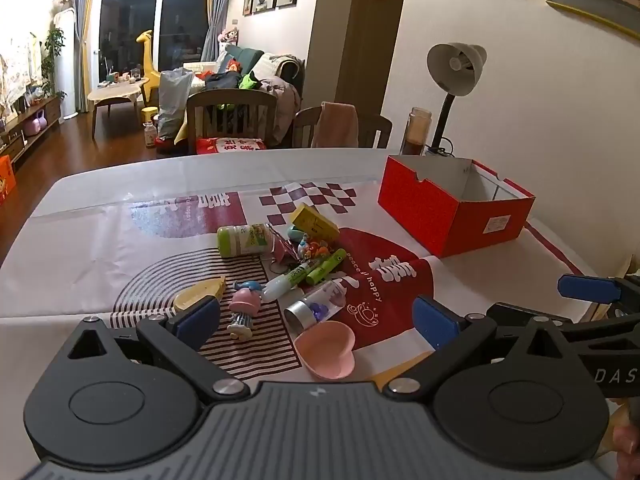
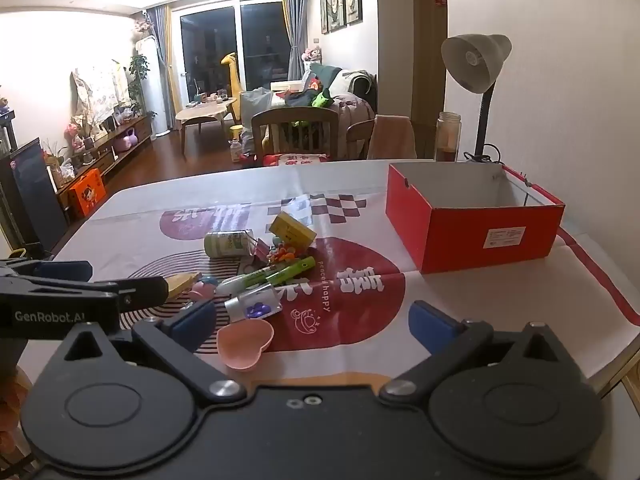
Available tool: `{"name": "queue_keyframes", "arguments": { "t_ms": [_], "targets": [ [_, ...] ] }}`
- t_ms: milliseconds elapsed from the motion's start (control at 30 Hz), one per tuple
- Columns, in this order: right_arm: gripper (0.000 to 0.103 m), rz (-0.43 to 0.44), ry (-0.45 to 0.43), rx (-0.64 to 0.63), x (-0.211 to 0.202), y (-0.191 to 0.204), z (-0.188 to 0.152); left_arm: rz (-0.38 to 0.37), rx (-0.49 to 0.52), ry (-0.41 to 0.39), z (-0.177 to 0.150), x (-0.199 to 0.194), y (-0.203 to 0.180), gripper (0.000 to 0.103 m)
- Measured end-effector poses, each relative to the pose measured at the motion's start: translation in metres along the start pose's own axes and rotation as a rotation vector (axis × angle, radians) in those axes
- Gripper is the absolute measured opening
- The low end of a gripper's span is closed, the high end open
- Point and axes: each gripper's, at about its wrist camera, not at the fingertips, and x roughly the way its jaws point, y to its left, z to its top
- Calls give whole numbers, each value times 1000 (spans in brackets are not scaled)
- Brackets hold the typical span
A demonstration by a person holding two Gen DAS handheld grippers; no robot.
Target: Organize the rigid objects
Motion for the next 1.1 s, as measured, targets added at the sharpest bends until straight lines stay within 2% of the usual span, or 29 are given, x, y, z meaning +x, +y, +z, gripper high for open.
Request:
{"name": "queue_keyframes", "arguments": {
  "t_ms": [1100],
  "targets": [
    [103, -4, -20, -23, -3, 5, 8, -2, 13, -62, 6, -11, 4, 103]
  ]
}}
